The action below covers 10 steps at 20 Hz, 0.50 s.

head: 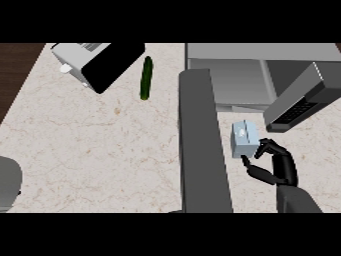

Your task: Pick up the milk, place it into the microwave and close the microwave

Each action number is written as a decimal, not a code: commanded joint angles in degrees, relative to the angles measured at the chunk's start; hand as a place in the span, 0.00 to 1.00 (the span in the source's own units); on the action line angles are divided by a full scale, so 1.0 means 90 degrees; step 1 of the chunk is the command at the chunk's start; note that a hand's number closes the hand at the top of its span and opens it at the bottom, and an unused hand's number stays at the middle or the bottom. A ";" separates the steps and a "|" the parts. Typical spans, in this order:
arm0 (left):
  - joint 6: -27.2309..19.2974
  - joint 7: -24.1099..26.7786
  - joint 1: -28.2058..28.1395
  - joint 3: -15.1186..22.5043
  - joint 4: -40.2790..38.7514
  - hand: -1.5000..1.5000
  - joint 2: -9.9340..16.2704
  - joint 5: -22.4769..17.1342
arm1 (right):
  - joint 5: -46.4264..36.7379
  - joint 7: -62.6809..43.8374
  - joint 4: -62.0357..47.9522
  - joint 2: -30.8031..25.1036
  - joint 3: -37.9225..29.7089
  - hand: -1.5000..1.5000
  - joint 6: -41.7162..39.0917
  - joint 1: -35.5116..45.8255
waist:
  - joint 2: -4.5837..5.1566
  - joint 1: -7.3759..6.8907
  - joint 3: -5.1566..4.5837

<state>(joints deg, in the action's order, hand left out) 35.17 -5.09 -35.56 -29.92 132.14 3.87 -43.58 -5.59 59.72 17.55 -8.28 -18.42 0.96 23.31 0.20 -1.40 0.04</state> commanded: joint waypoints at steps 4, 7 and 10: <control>-0.0076 -0.0172 0.0269 -0.0109 0.0057 0.00 0.0352 -0.0568 | -0.0174 0.0743 -0.0487 0.0247 0.0135 1.00 -0.0262 0.0291 | 0.0049 -0.0078 0.0024; 0.0188 -0.0196 -0.0536 -0.0162 0.0564 0.00 0.0023 -0.0825 | -0.0128 0.0668 -0.0328 -0.0077 0.0135 1.00 -0.0695 0.0376 | -0.0002 -0.0117 0.0015; 0.0112 -0.0140 -0.0050 0.0160 0.0309 0.00 -0.0339 -0.0083 | -0.0262 0.0607 -0.0411 0.0143 0.0250 1.00 -0.0381 0.0590 | 0.0013 -0.0019 0.0010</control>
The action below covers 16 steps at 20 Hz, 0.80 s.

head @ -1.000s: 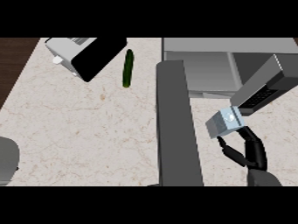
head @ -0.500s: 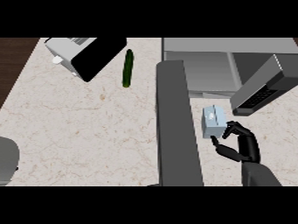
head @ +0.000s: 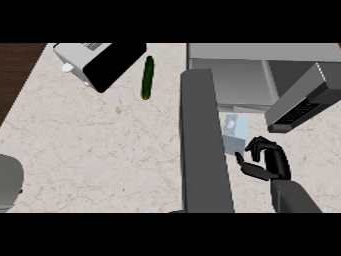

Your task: Pick up the milk, place it into the microwave and close the microwave

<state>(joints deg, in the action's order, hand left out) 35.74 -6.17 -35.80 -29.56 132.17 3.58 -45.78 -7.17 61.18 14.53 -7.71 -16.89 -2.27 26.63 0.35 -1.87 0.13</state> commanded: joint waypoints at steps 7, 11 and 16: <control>-0.0035 -0.0192 0.0117 -0.0034 0.0230 0.00 -0.0037 -0.0090 | -0.0161 -0.0206 0.0184 0.0039 0.0088 1.00 0.0510 0.0970 | -0.0014 0.0063 -0.0006; -0.0216 -0.0417 -0.0126 0.0099 0.0787 0.00 -0.0321 0.0046 | -0.0097 -0.0317 -0.0024 -0.0241 -0.0043 1.00 0.0366 0.1247 | 0.0010 -0.0001 0.0002; -0.0068 -0.0303 0.0535 -0.0150 -0.0118 0.00 0.0133 -0.0010 | -0.0214 -0.0785 -0.0400 -0.0245 -0.0048 1.00 0.0744 0.1945 | 0.0050 -0.0049 0.0001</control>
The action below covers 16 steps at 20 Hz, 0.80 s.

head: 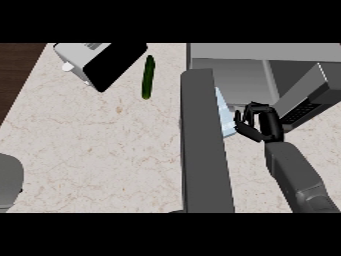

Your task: Pick up the milk, place it into the microwave and close the microwave

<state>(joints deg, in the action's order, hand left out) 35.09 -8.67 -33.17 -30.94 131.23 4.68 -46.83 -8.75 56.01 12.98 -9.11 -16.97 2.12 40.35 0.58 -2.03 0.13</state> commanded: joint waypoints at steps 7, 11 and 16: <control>0.0111 -0.0116 0.0296 -0.0001 -0.0144 0.00 0.0162 -0.0130 | -0.0050 -0.1069 -0.0532 -0.0593 -0.0145 1.00 0.0267 0.1315 | 0.0118 -0.0275 0.0010; 0.0027 -0.0107 0.0592 -0.0028 -0.0178 0.00 0.0275 -0.0117 | -0.0175 -0.0975 -0.0612 -0.0647 -0.0060 1.00 0.0265 0.1377 | 0.0173 -0.0324 0.0016; 0.0191 -0.0023 0.0705 0.0018 -0.0200 0.00 0.0289 -0.0120 | -0.0507 -0.1203 -0.0634 -0.1026 0.0140 1.00 0.1341 0.1553 | 0.0265 -0.0498 0.0013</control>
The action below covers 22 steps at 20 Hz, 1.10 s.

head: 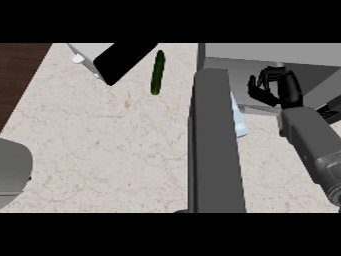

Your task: Pick up the milk, place it into the microwave and close the microwave

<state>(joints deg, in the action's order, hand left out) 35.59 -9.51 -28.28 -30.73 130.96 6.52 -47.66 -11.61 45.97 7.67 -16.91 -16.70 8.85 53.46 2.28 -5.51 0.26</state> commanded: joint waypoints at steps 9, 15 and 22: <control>-0.0243 -0.0149 0.0627 0.0108 -0.0155 0.00 0.0290 0.0055 | -0.0199 -0.0449 -0.0190 -0.0427 0.0024 1.00 0.1031 0.0407 | 0.0215 -0.0219 0.0026; -0.0123 -0.0126 0.0713 0.0180 -0.0366 0.00 0.0286 0.0150 | -0.0121 -0.0650 -0.0202 -0.0555 -0.0101 1.00 0.1343 0.0605 | 0.0293 -0.0370 0.0027; -0.0070 -0.0132 0.0792 0.0146 -0.0409 0.00 0.0390 0.0137 | -0.0091 -0.0662 -0.0231 -0.0790 -0.0172 1.00 0.1361 0.0619 | 0.0363 -0.0563 0.0041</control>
<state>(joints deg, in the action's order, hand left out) 34.69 -10.60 -21.47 -29.40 127.81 9.70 -46.84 -12.73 40.30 5.62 -23.28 -17.74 20.34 58.61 5.20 -9.73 0.58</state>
